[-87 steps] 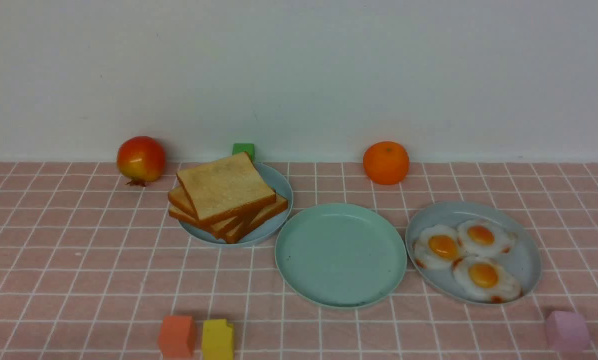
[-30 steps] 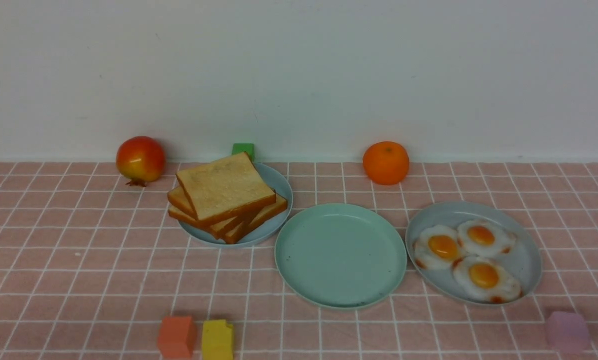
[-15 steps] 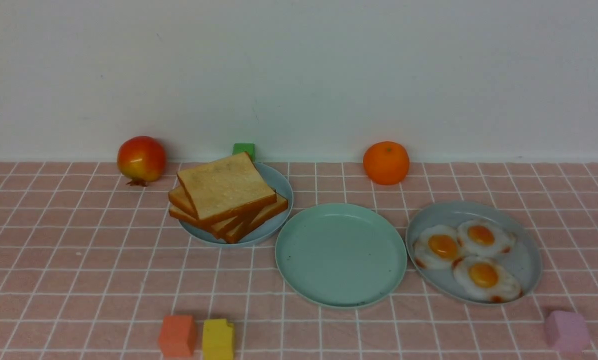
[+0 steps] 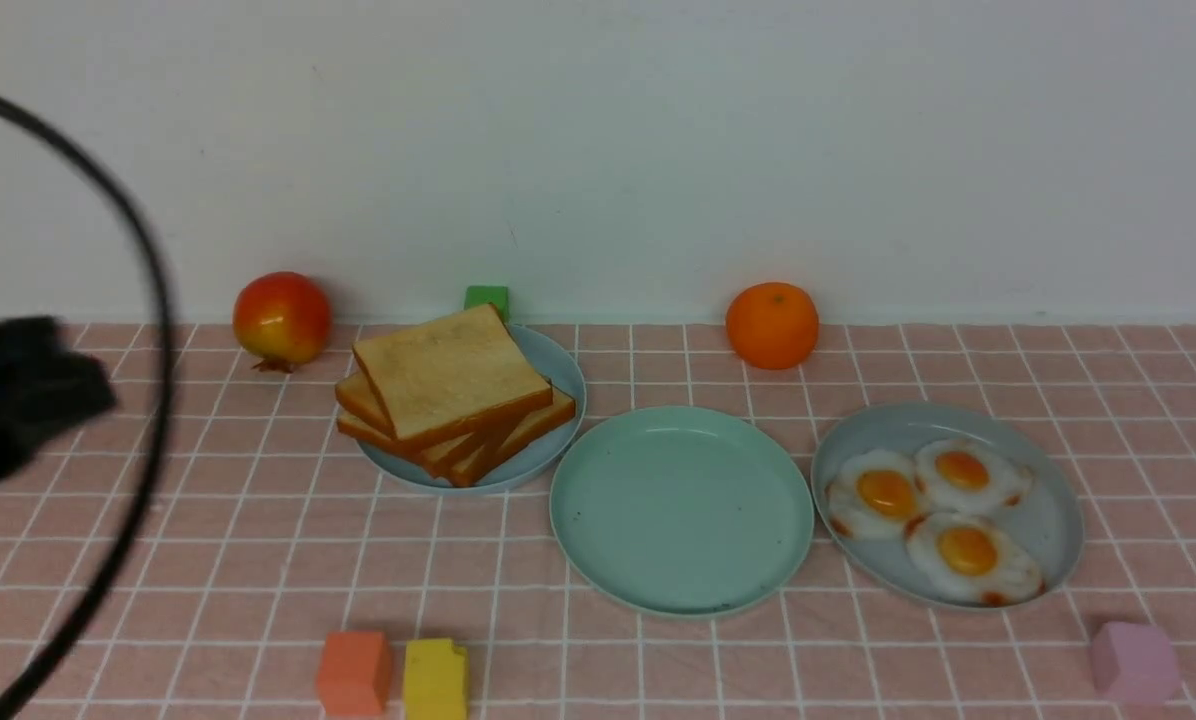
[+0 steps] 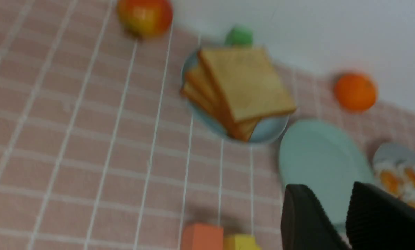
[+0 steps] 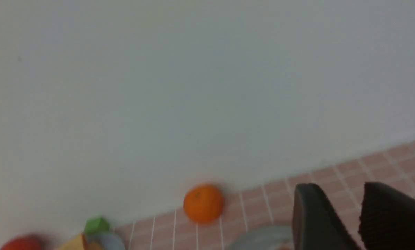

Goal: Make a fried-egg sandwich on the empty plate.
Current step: Use the left arm to grab a slice of bread

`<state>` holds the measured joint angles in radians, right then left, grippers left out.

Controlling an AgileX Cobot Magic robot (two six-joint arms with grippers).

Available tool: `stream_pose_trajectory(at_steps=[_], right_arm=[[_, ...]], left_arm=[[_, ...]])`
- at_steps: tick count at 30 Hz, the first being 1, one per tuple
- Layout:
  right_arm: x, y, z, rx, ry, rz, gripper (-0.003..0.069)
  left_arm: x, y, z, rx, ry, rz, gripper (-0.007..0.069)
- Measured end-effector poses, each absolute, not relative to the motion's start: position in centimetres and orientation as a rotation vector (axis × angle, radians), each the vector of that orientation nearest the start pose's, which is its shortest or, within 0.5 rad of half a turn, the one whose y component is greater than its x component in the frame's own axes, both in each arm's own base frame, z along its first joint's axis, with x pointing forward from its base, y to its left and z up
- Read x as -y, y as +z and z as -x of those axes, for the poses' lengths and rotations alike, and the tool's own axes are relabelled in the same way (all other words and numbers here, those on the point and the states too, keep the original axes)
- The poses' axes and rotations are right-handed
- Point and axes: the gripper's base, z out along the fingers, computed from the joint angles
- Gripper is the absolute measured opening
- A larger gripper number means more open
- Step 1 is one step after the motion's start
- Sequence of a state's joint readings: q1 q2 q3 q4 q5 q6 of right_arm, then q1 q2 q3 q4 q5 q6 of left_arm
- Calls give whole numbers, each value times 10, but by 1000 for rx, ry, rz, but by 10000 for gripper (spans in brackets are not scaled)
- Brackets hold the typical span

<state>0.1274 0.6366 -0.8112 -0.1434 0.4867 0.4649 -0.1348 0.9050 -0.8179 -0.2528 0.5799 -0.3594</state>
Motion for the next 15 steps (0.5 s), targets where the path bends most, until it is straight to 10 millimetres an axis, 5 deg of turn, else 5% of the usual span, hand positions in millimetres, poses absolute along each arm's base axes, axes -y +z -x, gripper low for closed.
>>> stream_pose_trajectory(at_steps=[7, 11, 15], right_arm=[[-31, 357, -126, -2262, 323, -115, 242], [-37, 350, -122, -2370, 370, -54, 242], [-46, 348, -122, -2398, 448, 49, 242]], left_arm=[[50, 305, -251, -2459, -515, 461, 240], [55, 309, -274, -2567, -510, 454, 240], [59, 318, -320, -2681, -457, 308, 240]])
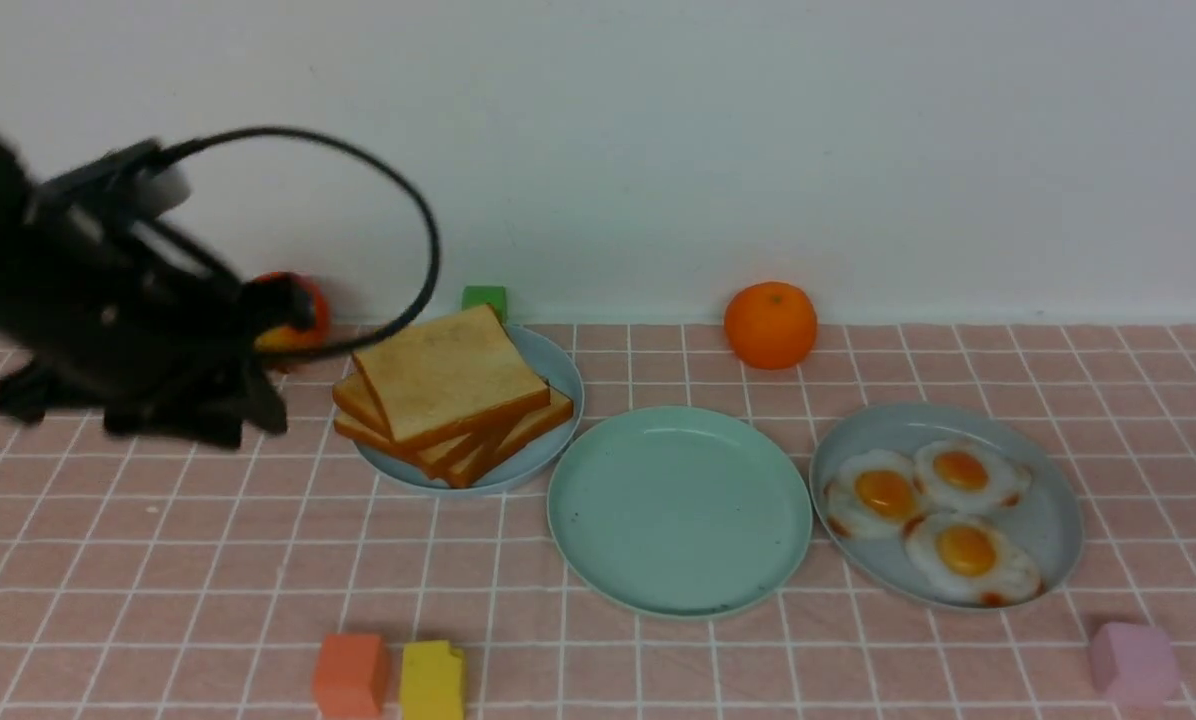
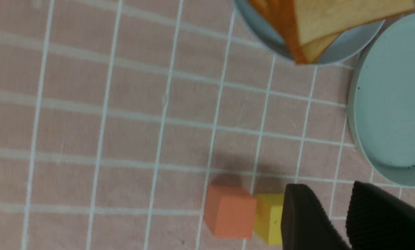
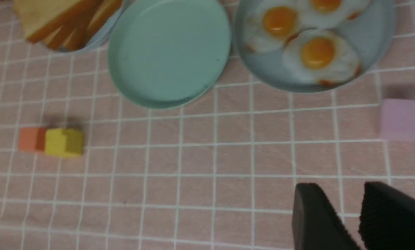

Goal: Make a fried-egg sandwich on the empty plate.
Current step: Use the left arm to grab a slice of bread

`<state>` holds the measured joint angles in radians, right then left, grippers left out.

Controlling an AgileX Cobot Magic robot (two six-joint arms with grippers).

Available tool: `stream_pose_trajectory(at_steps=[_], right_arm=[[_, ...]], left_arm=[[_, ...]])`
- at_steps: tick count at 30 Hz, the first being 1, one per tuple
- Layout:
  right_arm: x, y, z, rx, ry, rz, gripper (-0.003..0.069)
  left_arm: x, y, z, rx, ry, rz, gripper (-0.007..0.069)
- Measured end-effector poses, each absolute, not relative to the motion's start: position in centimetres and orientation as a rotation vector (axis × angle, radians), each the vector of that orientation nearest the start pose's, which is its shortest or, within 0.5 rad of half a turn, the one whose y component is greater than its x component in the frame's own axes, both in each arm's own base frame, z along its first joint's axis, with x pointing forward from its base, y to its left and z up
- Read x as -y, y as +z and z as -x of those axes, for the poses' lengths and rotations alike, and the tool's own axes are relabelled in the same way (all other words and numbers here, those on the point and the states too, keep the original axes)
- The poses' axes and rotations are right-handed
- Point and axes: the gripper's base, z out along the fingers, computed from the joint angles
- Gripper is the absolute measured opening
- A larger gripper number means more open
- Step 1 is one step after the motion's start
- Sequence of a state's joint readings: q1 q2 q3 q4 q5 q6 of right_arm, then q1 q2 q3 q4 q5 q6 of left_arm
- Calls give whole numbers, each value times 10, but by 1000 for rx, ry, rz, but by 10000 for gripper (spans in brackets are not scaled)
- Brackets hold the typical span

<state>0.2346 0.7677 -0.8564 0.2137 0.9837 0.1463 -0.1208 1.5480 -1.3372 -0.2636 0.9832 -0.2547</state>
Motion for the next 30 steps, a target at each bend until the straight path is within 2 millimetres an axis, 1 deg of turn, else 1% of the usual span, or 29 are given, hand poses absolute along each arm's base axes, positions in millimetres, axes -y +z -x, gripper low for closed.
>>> stream_pose_trajectory(at_steps=[1, 3, 4, 5, 6, 7, 8, 9, 10, 11, 14, 16, 17, 19, 22, 23, 25, 26, 28, 30], right_arm=[[-47, 349, -122, -2392, 456, 76, 242], [-49, 349, -124, -2384, 471, 95, 242], [-50, 350, -124, -2375, 487, 95, 242], [-51, 350, -126, -2363, 503, 94, 242], [-52, 351, -128, -2352, 516, 91, 242], [-53, 351, -129, -2347, 521, 89, 242], [-54, 351, -130, -2344, 532, 84, 242], [-54, 351, -132, -2342, 540, 85, 242], [-55, 350, -134, -2342, 541, 93, 242], [-56, 350, -135, -2342, 541, 103, 242], [-57, 348, -138, -2351, 551, 108, 242], [-58, 348, -138, -2352, 561, 105, 242], [-59, 348, -140, -2355, 580, 101, 242], [-61, 348, -141, -2358, 606, 95, 242], [-63, 348, -141, -2360, 623, 96, 242], [-63, 348, -141, -2359, 624, 96, 242], [-63, 348, -141, -2358, 631, 94, 242], [-63, 348, -141, -2358, 632, 94, 242], [-63, 348, -141, -2357, 639, 92, 242], [-63, 348, -141, -2357, 642, 91, 242]], left_arm=[[58, 321, -335, -2706, -458, 256, 240], [51, 326, -354, -2712, -485, 205, 240], [47, 323, -367, -2729, -513, 194, 240], [37, 325, -385, -2704, -565, 178, 240], [30, 323, -399, -2688, -613, 171, 242], [29, 319, -404, -2694, -636, 178, 242], [21, 319, -415, -2668, -664, 168, 244], [14, 313, -429, -2653, -696, 141, 250], [9, 302, -442, -2655, -722, 129, 265], [7, 299, -450, -2648, -722, 117, 278], [5, 279, -471, -2655, -730, 96, 352], [6, 269, -478, -2663, -732, 91, 385], [5, 257, -487, -2663, -733, 84, 426], [5, 241, -495, -2675, -741, 84, 451], [5, 220, -502, -2696, -769, 83, 462], [6, 219, -502, -2697, -775, 82, 462], [8, 202, -507, -2702, -833, 83, 462], [8, 200, -507, -2701, -838, 87, 462], [11, 189, -511, -2689, -897, 88, 462], [12, 186, -512, -2681, -921, 90, 462]])
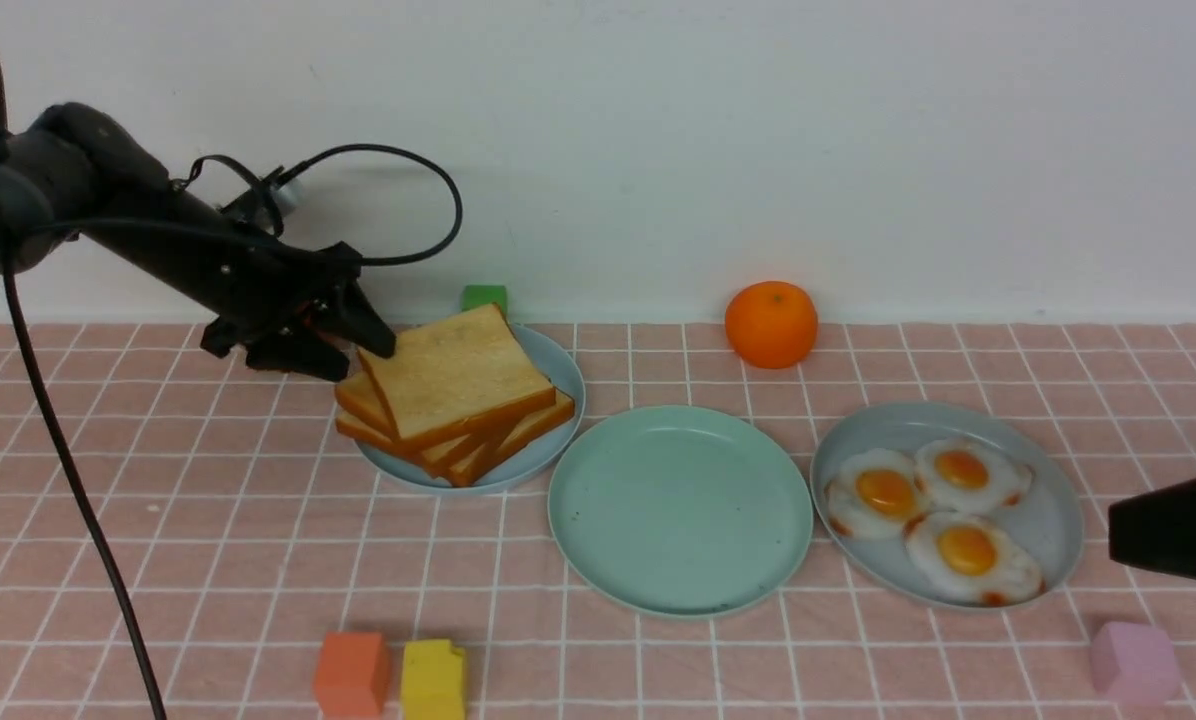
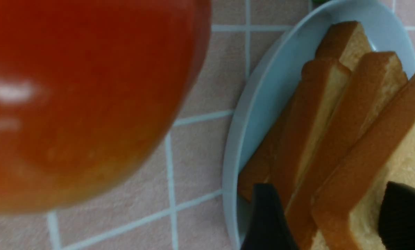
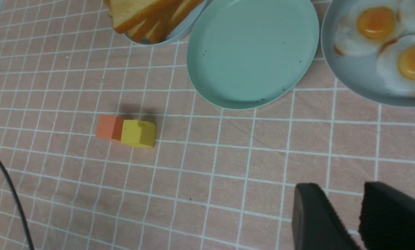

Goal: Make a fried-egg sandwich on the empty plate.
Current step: Use the left arm to grab a slice of bread

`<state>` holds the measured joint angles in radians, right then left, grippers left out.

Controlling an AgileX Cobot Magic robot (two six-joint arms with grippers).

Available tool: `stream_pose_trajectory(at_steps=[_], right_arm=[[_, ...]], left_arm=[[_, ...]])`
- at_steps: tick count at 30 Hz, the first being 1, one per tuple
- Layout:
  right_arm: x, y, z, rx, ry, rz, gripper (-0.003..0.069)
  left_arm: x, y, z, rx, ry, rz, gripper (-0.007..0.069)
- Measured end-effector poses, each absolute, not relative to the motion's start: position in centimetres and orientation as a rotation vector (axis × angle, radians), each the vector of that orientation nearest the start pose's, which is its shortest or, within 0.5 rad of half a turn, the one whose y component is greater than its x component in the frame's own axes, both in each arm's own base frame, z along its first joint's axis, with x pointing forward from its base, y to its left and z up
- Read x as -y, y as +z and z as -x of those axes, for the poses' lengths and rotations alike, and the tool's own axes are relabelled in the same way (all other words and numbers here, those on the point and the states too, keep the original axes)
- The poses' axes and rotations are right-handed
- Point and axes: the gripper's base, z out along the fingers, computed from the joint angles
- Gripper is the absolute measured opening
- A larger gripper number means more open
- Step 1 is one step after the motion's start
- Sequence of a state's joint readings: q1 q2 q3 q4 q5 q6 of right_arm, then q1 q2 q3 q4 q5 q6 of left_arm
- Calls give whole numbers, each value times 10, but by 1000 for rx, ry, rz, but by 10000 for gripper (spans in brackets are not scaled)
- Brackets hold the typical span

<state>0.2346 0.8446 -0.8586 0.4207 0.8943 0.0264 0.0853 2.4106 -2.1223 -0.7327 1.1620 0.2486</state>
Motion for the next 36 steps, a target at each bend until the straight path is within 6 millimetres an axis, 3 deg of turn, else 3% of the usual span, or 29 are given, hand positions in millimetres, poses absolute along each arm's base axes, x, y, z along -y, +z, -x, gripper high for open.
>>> stream_pose_trajectory(at_steps=[15, 24, 36], right_arm=[[-64, 348, -141, -2356, 651, 89, 242], [-64, 348, -140, -2370, 656, 92, 242], [-65, 347, -139, -2382, 661, 96, 242]], left_arm=[[15, 189, -515, -2627, -967, 98, 462], [16, 202, -518, -2592, -981, 65, 462], [16, 182, -521, -2615, -991, 61, 433]])
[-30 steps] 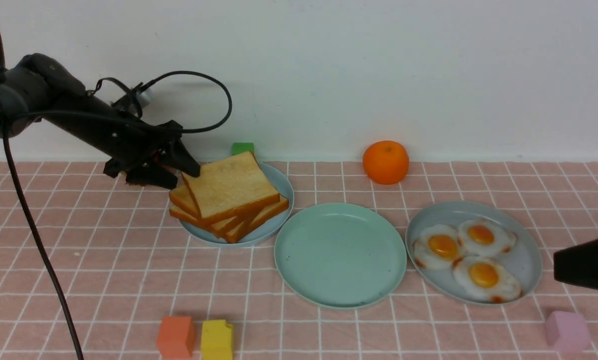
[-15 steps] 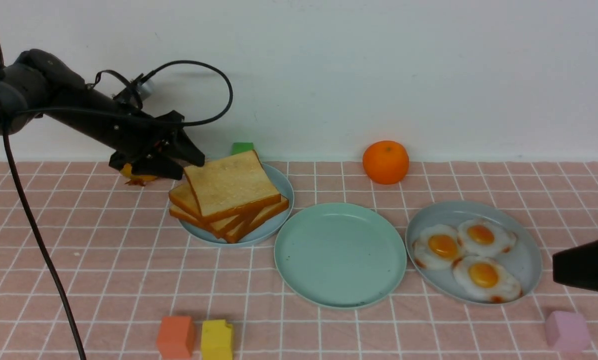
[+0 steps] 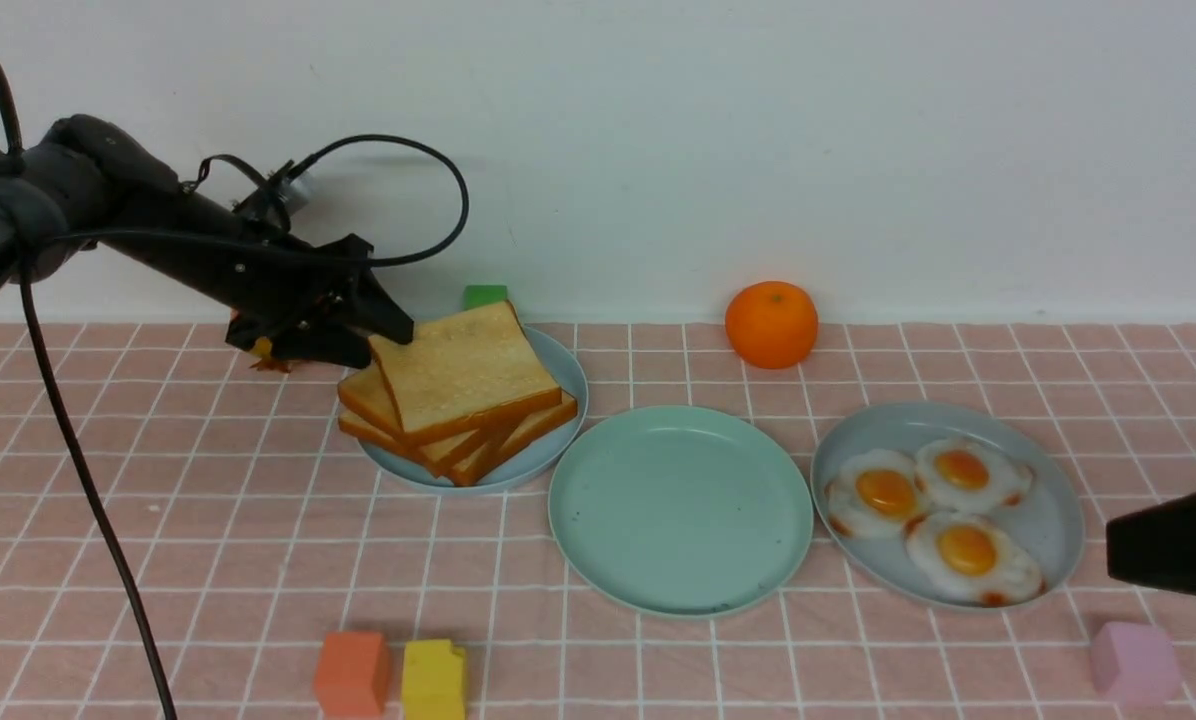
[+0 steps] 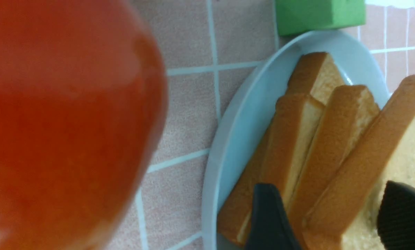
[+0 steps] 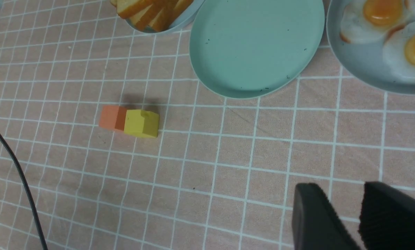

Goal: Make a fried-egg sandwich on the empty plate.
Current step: Use the left arm to grab a slice of bread, then use the left arm to put a slice of bread into the empty plate in the middle

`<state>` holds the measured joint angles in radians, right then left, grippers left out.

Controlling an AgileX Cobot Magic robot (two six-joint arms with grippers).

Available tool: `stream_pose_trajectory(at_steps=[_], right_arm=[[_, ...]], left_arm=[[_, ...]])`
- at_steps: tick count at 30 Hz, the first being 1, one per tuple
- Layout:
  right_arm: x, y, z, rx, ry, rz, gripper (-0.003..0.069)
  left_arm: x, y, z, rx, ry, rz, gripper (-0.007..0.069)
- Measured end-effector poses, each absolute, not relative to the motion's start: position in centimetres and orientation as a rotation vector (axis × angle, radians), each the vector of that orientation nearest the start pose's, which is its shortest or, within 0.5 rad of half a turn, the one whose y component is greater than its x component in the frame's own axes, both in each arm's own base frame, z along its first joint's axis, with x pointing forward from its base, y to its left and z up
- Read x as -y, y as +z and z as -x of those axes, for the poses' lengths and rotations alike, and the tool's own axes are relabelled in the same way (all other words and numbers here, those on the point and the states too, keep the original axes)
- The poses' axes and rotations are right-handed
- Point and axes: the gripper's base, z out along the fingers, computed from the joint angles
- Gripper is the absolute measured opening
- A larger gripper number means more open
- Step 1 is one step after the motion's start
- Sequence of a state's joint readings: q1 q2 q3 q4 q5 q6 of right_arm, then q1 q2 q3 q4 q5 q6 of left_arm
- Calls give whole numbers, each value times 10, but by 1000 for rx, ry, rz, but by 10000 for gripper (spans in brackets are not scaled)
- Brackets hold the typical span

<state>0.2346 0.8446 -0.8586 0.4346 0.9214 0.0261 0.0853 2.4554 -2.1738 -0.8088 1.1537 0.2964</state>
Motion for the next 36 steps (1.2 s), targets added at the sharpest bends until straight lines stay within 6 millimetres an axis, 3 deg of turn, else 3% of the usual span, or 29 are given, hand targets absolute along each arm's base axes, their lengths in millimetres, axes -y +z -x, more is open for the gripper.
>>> stream_pose_trajectory(at_steps=[8, 17, 22, 24, 26, 27, 28, 30, 31, 33, 36], right_arm=[[-65, 347, -138, -2386, 662, 98, 242], [-64, 346, -138, -2396, 657, 103, 242], [-64, 346, -137, -2401, 658, 104, 242], [-64, 346, -137, -2401, 653, 106, 242], [-64, 346, -138, -2400, 648, 106, 242], [-62, 346, -139, -2391, 620, 102, 242], [-62, 346, -139, -2390, 617, 99, 242], [-57, 343, -144, -2401, 549, 26, 242], [-57, 343, -145, -2405, 541, 20, 242], [-50, 336, -155, -2438, 435, -59, 242], [-45, 323, -171, -2497, 310, -134, 242]], left_arm=[[17, 183, -521, -2602, -1008, 37, 143], [18, 191, -521, -2599, -1014, -2, 127], [14, 231, -515, -2540, -989, -48, 127], [15, 264, -507, -2467, -998, -77, 127], [16, 279, -503, -2434, -1004, -89, 127], [23, 306, -494, -2380, -1017, -123, 127], [23, 309, -492, -2374, -1017, -125, 127], [45, 335, -478, -2334, -1043, -195, 127], [47, 336, -476, -2333, -1046, -201, 127], [77, 340, -468, -2341, -1091, -277, 127], [121, 317, -462, -2409, -1155, -363, 127]])
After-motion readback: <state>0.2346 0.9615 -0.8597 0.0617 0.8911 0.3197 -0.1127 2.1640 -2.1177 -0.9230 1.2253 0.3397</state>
